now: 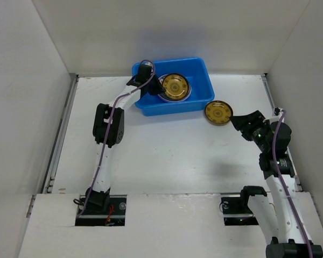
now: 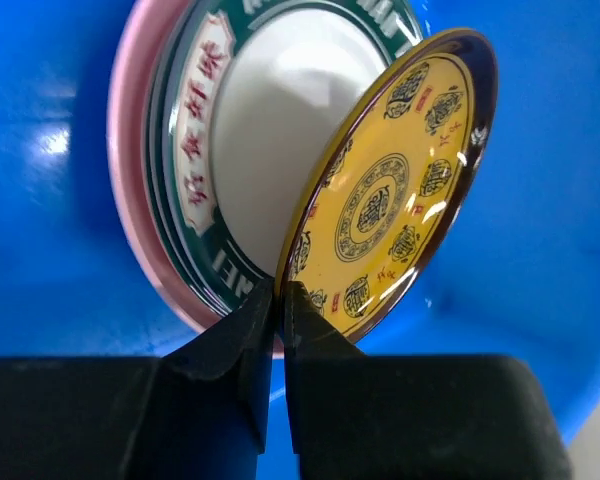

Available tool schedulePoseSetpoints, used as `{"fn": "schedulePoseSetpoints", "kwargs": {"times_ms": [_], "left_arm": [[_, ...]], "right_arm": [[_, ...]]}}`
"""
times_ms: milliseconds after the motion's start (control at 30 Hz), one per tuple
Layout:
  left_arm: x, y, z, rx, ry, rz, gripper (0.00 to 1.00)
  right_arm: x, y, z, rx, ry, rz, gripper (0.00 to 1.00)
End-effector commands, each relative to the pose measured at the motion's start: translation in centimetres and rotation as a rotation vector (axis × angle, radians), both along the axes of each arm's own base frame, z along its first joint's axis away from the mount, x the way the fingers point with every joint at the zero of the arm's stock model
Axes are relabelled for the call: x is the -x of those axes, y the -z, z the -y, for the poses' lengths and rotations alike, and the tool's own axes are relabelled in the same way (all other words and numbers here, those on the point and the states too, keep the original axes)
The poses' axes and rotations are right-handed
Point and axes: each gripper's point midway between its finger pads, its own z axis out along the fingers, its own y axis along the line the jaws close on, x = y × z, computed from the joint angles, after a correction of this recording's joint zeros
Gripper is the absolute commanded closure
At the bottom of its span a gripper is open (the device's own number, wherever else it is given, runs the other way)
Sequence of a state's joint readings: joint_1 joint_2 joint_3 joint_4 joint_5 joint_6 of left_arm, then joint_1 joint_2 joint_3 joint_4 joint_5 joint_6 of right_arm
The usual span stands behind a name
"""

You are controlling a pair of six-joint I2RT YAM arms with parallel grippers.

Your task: Place the plates into the plastic bin on the countertop

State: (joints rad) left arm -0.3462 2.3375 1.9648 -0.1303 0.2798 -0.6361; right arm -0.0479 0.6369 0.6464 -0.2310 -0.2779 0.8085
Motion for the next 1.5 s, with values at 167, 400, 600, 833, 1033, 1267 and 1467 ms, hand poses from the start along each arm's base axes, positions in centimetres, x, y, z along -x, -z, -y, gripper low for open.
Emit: {"fn": "schedulePoseSetpoints", "kwargs": {"times_ms": [167,400,600,833,1033,1267,1467], "left_arm": [[-3.6,-4.6,-1.3,-0.021,-0.026,0.171,0.95],[-4.3,-3.8,-1.2,-0.041,-0.017,0.177,0.76],[-3.9,-3.9,-1.0,-0.057,-0.001,0.182,0.36],[-2.5,-10.8,-0.6,-0.047,0.019,0.273,0.0],[1.9,-23.0,-1.7,-0.048,0.019,0.471,0.0],[9.7,-26.2,-7.2,-0.129,-0.09,0.516,0.0],[15.9,-18.8,-11.8,-0.214,-0.215,0.372,0.0]], "right_arm": [[0.8,1.0,1.4,0.042,0.033,-0.018,0.33],[1.4,1.2,2.0,0.049,0.056,-0.015,0.33],[1.6,2.2,2.4,0.025,0.08,-0.049,0.33],[1.1,4.7,2.4,-0.003,0.071,-0.126,0.33],[-1.1,7.2,2.2,-0.07,0.063,-0.206,0.34],[-4.3,9.3,2.7,-0.203,0.122,-0.215,0.36],[-7.3,11.6,5.0,-0.257,0.237,-0.218,0.37]]}}
